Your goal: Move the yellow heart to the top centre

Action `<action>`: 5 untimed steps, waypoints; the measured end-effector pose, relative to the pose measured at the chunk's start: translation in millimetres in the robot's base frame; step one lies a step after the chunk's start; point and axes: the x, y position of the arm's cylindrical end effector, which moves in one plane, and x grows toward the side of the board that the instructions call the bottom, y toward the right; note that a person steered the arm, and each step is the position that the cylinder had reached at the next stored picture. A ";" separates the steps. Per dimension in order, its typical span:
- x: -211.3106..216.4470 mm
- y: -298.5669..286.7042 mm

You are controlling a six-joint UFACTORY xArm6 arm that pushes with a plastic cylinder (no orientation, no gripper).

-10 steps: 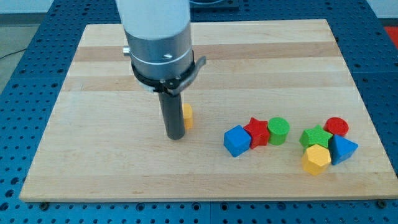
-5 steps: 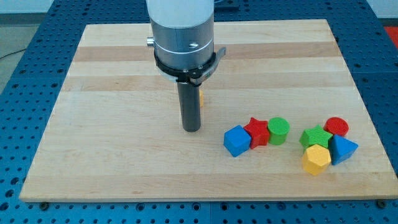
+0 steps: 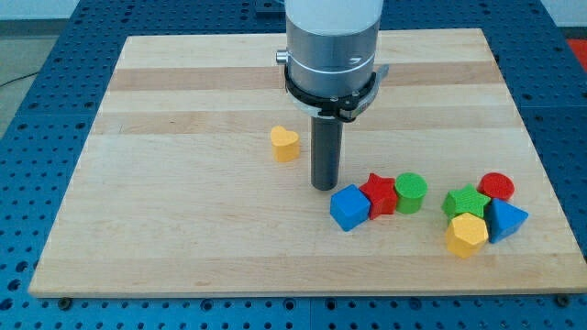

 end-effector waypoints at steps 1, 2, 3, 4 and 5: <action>-11.1 -2.4; -25.2 -36.3; -25.4 -67.3; -64.9 -66.9; -84.8 -26.9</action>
